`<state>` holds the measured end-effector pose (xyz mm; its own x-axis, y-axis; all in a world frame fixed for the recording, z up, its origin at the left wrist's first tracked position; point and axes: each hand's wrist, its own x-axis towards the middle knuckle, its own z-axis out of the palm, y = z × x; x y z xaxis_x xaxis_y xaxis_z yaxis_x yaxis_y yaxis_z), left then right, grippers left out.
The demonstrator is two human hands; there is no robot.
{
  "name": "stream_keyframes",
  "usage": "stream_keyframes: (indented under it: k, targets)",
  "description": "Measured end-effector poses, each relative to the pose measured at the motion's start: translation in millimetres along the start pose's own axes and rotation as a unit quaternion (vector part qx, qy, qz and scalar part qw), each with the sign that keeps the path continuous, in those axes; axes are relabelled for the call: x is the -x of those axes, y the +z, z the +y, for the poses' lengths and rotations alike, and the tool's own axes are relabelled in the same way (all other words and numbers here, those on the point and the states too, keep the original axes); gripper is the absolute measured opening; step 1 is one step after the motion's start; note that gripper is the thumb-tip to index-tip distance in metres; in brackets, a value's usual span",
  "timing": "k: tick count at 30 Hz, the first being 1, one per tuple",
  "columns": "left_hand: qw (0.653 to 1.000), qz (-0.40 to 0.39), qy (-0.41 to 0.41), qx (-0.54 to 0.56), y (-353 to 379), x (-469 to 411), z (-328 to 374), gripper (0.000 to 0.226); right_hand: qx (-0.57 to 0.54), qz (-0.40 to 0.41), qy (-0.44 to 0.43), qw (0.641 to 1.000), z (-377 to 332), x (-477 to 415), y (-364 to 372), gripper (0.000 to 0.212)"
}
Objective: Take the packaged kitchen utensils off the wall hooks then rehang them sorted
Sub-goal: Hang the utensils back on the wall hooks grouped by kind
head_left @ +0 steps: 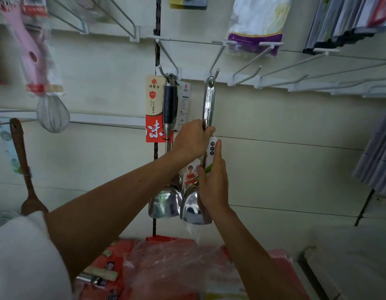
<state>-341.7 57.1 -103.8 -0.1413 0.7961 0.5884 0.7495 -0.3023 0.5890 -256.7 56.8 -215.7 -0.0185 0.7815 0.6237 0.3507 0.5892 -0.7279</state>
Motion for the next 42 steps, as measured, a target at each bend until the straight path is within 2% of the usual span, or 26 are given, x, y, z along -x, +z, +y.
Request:
stream_keyframes:
  k: [4, 10, 19, 23, 26, 29, 31, 33, 37, 42]
  targets:
    - [1.0, -0.017, -0.023, 0.01, 7.2, -20.6, -8.0, 0.035, 0.0, -0.009, 0.006, 1.0, 9.8, -20.0, 9.5, 0.077]
    - [0.999, -0.002, -0.041, 0.003, 18.4, -40.8, -17.2, 0.036, -0.007, -0.015, 0.015, 1.0, 21.2, -41.2, 20.5, 0.077]
    - [0.999, -0.005, -0.043, 0.022, 17.1, -29.1, -13.8, 0.031, 0.015, 0.015, 0.013, 1.0, 22.3, -37.4, 14.4, 0.085]
    - [1.0, 0.005, -0.023, 0.007, 5.1, -3.3, -7.0, 0.047, 0.067, 0.07, -0.025, 0.995, 7.0, -27.8, 5.6, 0.091]
    - [0.999, 0.014, 0.002, -0.038, -15.7, 17.7, -9.3, 0.064, 0.077, 0.072, -0.039, 0.994, -12.8, -19.0, 3.8, 0.089]
    - [0.995, 0.016, 0.049, -0.087, -55.5, 48.3, -18.6, 0.066, 0.108, 0.053, -0.064, 0.991, -32.6, -6.9, 5.2, 0.084]
    - [0.981, 0.028, 0.093, -0.168, -99.6, 77.4, -34.6, 0.068, 0.156, 0.042, -0.113, 0.98, -47.2, 6.4, 11.0, 0.078]
    - [0.945, 0.043, 0.121, -0.301, -150.8, 108.7, -62.8, 0.078, 0.196, 0.025, -0.169, 0.965, -65.5, 24.5, 24.0, 0.076]
    - [0.874, 0.044, 0.053, -0.481, -248.9, 175.2, -127.4, 0.091, 0.238, -0.04, -0.237, 0.941, -114.4, 69.3, 72.3, 0.077]
    - [0.821, 0.021, -0.037, -0.57, -354.8, 260.8, -182.6, 0.094, 0.221, -0.111, -0.281, 0.927, -180.0, 133.3, 158.1, 0.076]
